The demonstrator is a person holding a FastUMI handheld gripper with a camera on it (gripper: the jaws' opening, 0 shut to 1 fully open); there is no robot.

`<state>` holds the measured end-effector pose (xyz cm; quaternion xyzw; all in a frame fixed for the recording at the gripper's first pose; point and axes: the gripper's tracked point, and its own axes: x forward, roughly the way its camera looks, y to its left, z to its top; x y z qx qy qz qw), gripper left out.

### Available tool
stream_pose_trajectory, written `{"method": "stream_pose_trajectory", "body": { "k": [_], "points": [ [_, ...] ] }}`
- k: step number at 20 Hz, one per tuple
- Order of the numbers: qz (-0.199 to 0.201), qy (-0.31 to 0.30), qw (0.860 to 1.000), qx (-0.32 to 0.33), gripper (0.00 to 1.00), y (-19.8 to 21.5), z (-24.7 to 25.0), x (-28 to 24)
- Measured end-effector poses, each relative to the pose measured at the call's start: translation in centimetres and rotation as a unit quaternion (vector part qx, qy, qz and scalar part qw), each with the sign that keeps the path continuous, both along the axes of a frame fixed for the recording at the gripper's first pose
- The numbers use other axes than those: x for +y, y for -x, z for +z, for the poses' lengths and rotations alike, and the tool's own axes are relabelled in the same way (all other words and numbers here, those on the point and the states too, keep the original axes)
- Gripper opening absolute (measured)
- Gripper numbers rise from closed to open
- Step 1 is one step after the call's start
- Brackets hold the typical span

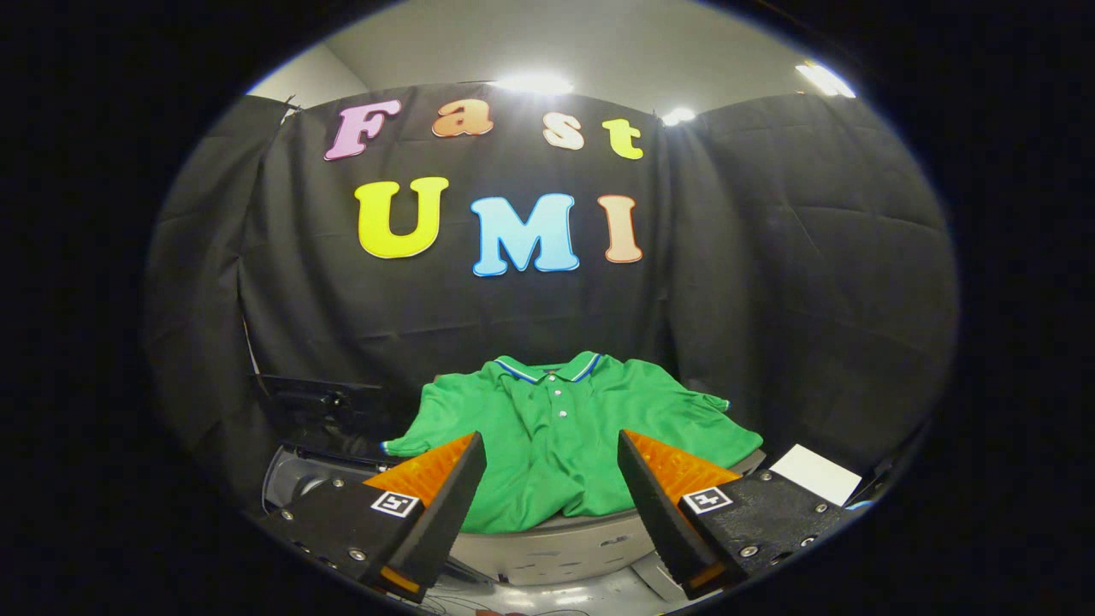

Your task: Put the clothes into the washing machine and then close the washing machine lid.

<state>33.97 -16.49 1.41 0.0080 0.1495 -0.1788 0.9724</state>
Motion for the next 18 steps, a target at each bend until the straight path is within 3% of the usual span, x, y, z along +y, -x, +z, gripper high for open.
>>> {"method": "stream_pose_trajectory", "body": {
  "k": [9, 18],
  "points": [
    [0.022, -0.038, 0.996, 0.071, 0.96, -8.0, -2.8, -3.7],
    [0.040, -0.119, 0.982, 0.143, 0.96, -10.3, -7.8, -5.6]
  ]
}}
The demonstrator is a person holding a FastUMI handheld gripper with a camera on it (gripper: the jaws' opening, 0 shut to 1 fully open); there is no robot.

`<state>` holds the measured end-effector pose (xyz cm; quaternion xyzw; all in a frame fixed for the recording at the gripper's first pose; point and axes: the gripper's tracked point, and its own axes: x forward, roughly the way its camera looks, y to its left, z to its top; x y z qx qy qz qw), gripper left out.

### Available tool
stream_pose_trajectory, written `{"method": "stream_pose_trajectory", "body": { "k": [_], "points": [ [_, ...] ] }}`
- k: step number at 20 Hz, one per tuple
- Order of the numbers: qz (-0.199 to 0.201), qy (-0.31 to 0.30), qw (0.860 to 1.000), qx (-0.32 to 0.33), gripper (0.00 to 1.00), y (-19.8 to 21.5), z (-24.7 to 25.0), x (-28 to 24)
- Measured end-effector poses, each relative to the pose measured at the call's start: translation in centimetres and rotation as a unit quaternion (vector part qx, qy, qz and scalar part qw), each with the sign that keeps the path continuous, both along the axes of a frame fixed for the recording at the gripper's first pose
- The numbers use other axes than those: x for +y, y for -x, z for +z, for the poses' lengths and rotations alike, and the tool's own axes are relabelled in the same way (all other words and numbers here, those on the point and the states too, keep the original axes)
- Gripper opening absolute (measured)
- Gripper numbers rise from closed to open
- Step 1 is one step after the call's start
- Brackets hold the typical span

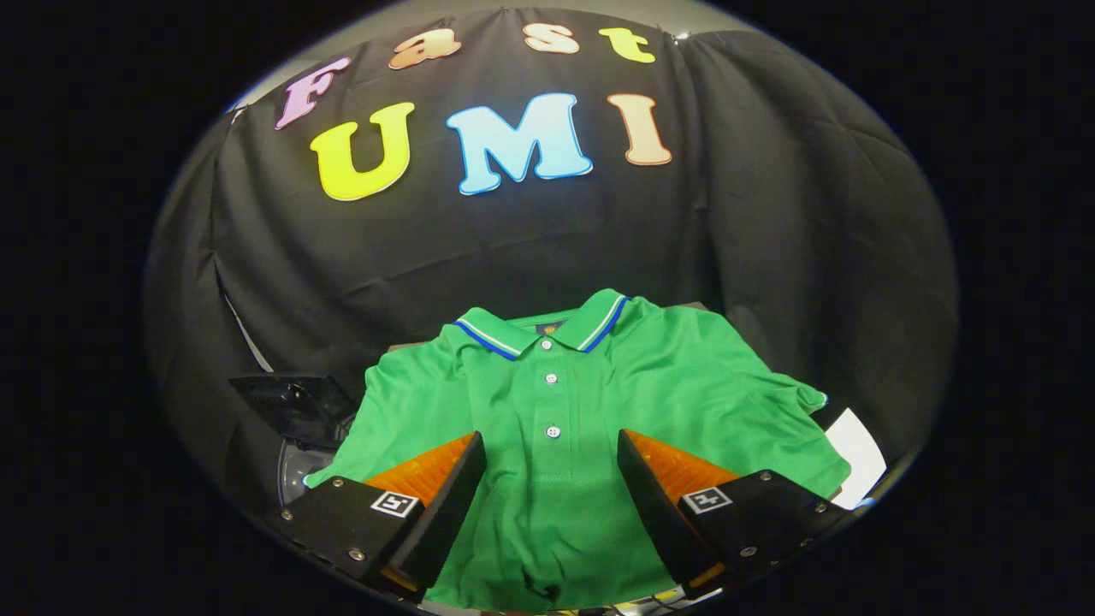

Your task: Put the clothes into the washing machine and then close the washing machine lid.

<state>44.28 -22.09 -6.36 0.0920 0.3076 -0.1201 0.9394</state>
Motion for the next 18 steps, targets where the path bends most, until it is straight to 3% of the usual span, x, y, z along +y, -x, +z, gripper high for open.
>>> {"method": "stream_pose_trajectory", "body": {
  "k": [7, 10, 12, 16, 18],
  "points": [
    [0.029, 0.004, 0.999, 0.026, 0.96, -0.2, -1.5, 0.4],
    [0.021, 0.018, 0.999, 0.047, 0.95, -0.4, -1.8, -0.1],
    [-0.001, 0.037, 0.998, 0.052, 0.79, -0.4, -2.2, -1.2],
    [0.021, 0.044, 0.995, 0.082, 0.11, -0.4, -2.1, -0.9],
    [0.024, 0.059, 0.994, 0.093, 0.04, -0.5, -1.7, -0.7]
  ]
}}
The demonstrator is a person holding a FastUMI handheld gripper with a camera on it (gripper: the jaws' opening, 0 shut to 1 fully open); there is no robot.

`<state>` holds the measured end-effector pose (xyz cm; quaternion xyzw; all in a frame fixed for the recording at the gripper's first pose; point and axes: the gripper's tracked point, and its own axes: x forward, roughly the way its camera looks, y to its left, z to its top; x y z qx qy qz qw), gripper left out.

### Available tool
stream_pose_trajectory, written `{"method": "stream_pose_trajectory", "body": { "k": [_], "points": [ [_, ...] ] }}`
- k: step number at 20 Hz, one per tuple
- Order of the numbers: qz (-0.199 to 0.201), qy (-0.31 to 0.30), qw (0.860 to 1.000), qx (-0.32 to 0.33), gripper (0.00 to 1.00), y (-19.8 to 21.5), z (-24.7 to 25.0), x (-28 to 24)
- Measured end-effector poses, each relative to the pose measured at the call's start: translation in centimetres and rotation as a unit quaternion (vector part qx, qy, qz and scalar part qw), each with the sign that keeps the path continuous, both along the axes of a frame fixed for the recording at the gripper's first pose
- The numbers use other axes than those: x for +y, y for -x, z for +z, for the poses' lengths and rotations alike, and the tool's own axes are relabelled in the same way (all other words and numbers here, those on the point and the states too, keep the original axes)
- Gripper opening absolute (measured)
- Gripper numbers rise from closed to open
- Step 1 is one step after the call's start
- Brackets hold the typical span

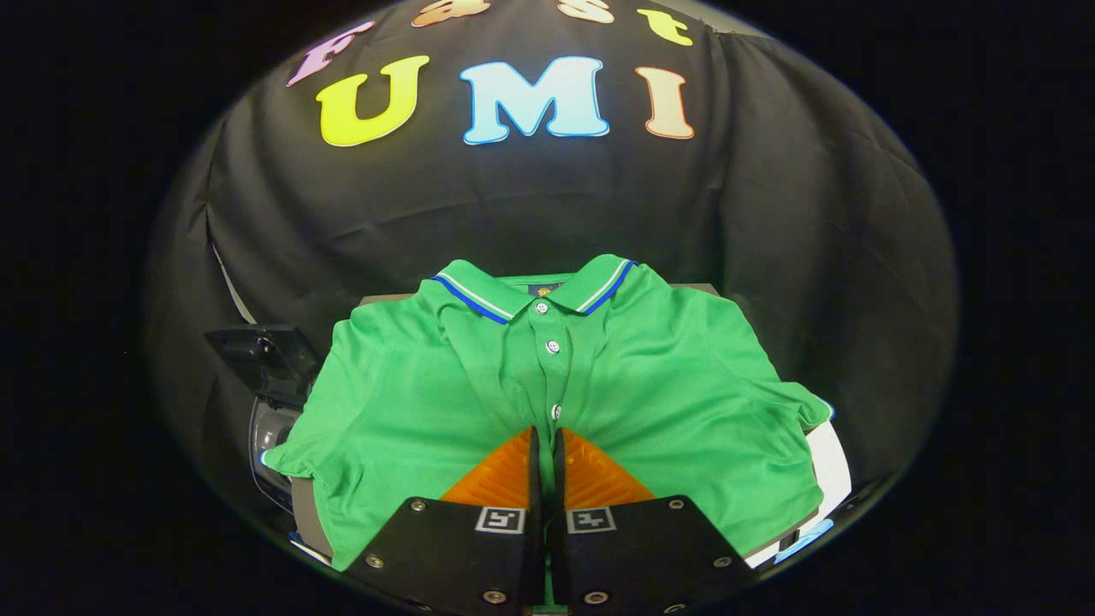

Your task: Put the clothes into the washing machine and then close the washing machine lid.

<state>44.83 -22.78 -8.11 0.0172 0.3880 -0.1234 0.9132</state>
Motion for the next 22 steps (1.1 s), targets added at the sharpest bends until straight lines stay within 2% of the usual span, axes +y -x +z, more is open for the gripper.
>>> {"method": "stream_pose_trajectory", "body": {
  "k": [6, 12, 17, 22],
  "points": [
    [0.009, 0.010, 1.000, -0.018, 0.00, 0.3, 1.2, 0.2],
    [0.005, -0.003, 0.999, -0.050, 0.00, -0.2, 6.3, 1.6],
    [0.039, 0.008, 0.995, -0.089, 0.00, -1.5, 12.9, 5.1],
    [0.067, 0.007, 0.991, -0.116, 0.00, -1.1, 16.8, 9.4]
  ]
}}
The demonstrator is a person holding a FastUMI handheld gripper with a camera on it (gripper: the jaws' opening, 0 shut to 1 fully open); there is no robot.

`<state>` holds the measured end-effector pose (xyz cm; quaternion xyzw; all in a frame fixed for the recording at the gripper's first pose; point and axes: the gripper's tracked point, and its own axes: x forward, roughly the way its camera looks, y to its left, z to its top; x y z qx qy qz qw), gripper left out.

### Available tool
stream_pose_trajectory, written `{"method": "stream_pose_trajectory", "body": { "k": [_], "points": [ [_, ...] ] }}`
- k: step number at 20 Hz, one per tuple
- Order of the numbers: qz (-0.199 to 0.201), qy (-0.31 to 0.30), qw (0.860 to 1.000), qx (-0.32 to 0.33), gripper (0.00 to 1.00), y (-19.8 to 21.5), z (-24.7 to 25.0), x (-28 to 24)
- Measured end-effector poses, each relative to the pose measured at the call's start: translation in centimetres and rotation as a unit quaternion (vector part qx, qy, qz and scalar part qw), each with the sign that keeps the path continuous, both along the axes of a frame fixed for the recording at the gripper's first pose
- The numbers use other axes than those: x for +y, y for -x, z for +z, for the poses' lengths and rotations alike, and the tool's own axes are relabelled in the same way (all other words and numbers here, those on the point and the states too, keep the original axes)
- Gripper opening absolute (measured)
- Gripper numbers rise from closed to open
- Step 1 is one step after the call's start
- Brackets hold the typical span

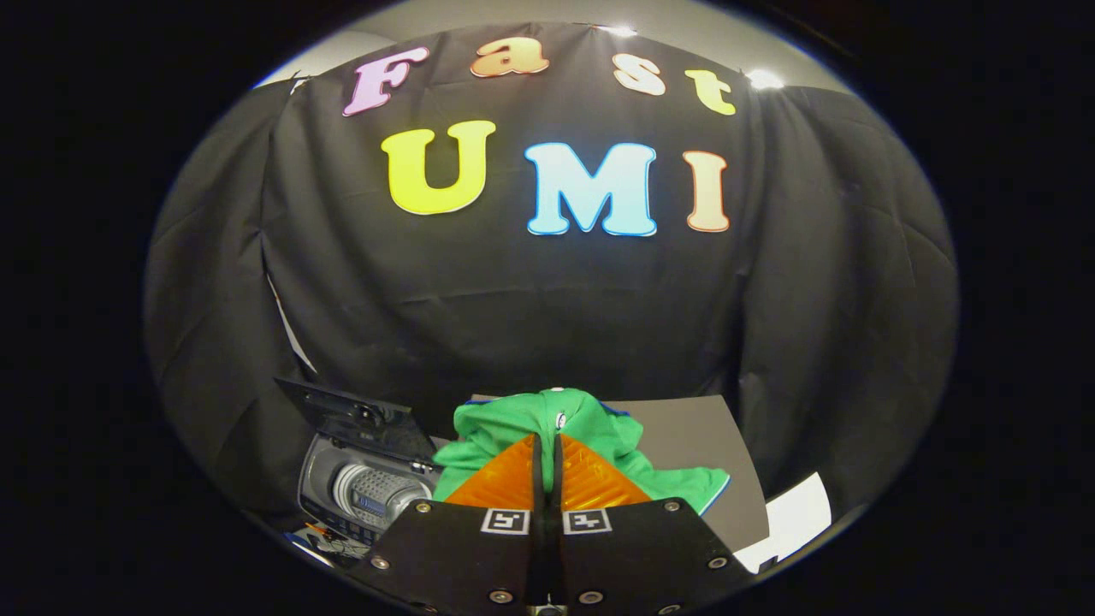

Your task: Put the clothes into the washing machine and then close the washing machine lid.

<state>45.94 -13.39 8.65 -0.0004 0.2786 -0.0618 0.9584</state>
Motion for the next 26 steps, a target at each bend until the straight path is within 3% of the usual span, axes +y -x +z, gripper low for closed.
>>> {"method": "stream_pose_trajectory", "body": {
  "k": [11, 17, 26],
  "points": [
    [0.096, -0.005, 0.995, -0.009, 0.00, 2.4, 2.6, 13.3],
    [0.097, 0.025, 0.995, -0.013, 0.00, 1.1, 1.6, 20.8],
    [0.048, 0.037, 0.998, -0.016, 0.00, -0.7, -1.7, 30.3]
  ]
}}
